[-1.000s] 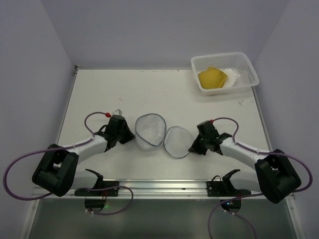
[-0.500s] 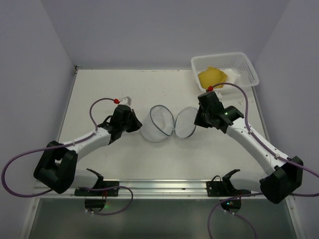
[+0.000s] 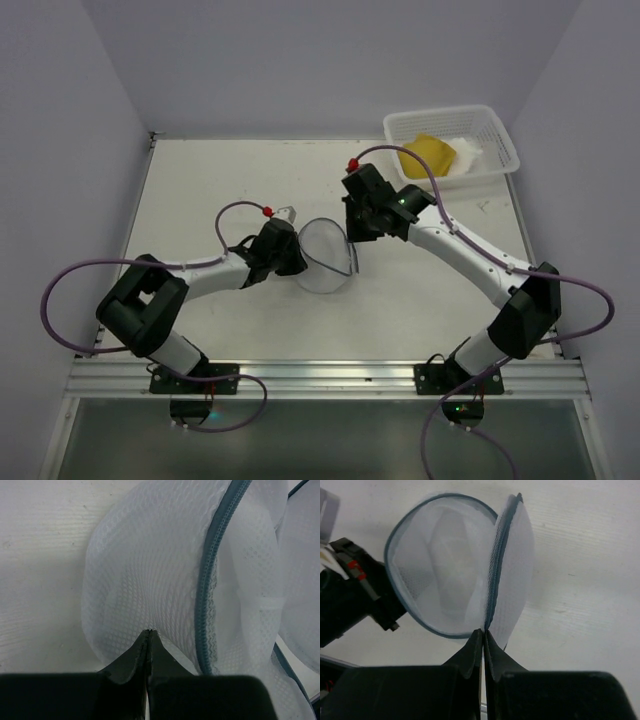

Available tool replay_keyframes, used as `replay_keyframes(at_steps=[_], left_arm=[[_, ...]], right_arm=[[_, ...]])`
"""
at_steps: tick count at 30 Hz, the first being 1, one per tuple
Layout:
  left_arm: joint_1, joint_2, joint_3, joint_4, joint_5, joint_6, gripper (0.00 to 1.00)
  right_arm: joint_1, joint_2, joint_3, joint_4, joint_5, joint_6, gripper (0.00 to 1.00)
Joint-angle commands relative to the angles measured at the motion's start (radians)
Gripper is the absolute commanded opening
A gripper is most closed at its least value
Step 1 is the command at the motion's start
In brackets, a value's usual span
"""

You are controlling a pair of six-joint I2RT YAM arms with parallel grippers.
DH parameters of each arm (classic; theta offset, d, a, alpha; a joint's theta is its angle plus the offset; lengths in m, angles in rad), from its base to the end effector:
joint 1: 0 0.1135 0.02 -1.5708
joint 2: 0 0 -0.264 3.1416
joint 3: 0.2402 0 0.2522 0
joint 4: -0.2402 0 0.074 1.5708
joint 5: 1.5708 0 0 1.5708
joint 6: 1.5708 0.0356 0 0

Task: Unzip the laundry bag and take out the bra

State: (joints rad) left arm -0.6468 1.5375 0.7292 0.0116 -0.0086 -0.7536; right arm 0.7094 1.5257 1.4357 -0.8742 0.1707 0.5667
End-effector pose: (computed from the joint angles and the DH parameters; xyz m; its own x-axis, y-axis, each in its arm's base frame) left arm 0.2399 -0.1808 0.1633 -0.8252 -0.2343 -0.5140 0.0455 0.8794 -0.4739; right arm 0.2465 0.2036 0.3253 -0.8311 -0.0162 -0.5559 -0.1449 0.9714 0.1883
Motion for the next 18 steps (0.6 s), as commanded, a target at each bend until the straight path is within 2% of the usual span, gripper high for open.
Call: replay_keyframes(at_steps=[1, 6, 14, 18], left_arm=[[-0.016, 0.030, 0.038, 0.065, -0.017, -0.023, 0.00], [-0.017, 0.041, 0.013, 0.083, -0.030, -0.039, 0.00], [-0.016, 0.026, -0.071, 0.110, -0.053, -0.078, 0.00], [-0.016, 0.004, -0.114, 0.122, -0.063, -0.098, 0.00]], right_arm=[[0.036, 0.053, 0.069, 0.069, -0.094, -0.053, 0.00], [0.082, 0.160, 0.062, 0.176, -0.232, -0.074, 0.00], [0.087, 0.198, -0.170, 0.565, -0.549, -0.036, 0.00], [0.087, 0.228, -0.250, 0.727, -0.643, -0.014, 0.00]])
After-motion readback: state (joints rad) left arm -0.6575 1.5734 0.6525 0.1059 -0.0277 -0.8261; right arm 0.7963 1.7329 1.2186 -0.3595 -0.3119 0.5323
